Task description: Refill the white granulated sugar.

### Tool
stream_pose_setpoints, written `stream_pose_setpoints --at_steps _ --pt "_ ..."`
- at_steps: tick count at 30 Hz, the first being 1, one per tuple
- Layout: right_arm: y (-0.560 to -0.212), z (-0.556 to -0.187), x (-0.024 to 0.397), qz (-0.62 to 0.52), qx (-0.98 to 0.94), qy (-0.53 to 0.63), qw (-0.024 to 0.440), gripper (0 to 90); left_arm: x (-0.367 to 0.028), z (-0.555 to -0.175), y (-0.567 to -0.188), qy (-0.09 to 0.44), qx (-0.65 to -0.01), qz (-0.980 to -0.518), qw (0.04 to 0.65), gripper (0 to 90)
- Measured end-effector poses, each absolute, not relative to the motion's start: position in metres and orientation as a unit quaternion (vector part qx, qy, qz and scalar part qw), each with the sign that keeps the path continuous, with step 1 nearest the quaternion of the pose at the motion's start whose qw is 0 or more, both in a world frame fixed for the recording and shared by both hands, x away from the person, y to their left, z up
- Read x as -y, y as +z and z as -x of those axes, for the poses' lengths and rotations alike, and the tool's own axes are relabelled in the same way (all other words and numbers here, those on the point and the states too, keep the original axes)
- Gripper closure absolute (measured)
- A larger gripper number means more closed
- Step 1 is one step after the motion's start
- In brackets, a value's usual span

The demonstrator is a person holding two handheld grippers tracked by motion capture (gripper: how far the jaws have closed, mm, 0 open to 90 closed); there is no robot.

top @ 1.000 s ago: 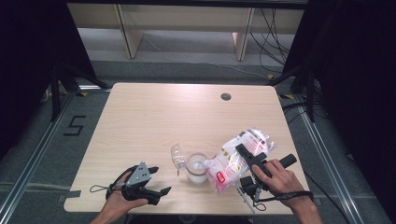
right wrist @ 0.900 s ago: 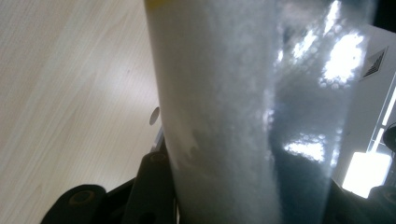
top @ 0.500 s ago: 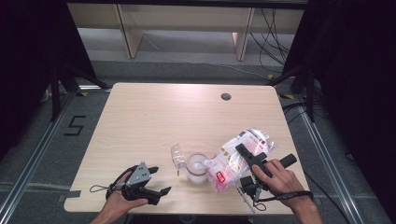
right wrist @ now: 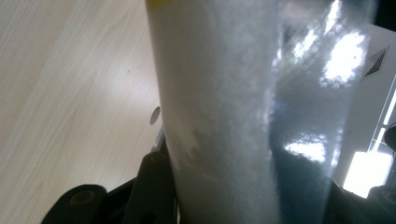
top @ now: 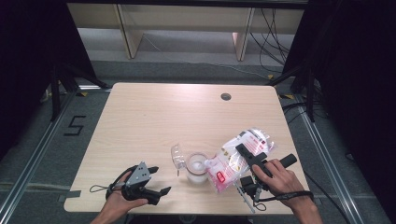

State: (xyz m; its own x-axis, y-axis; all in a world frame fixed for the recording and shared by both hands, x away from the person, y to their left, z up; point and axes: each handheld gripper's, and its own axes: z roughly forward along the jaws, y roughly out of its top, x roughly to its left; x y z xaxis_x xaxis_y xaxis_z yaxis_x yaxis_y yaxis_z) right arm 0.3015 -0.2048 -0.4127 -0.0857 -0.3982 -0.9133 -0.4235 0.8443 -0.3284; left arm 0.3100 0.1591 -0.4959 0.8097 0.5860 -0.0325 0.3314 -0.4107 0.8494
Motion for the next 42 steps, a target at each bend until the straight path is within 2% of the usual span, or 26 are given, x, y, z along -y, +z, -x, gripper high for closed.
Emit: stream_pose_setpoints --at_steps 42 --pt "-0.4122 -0.2990 0.2021 0.269 -0.745 -0.001 0.610 69.3 -0.1581 -0.3084 -0.4965 0.130 -0.290 -0.822 0.473 15.5"
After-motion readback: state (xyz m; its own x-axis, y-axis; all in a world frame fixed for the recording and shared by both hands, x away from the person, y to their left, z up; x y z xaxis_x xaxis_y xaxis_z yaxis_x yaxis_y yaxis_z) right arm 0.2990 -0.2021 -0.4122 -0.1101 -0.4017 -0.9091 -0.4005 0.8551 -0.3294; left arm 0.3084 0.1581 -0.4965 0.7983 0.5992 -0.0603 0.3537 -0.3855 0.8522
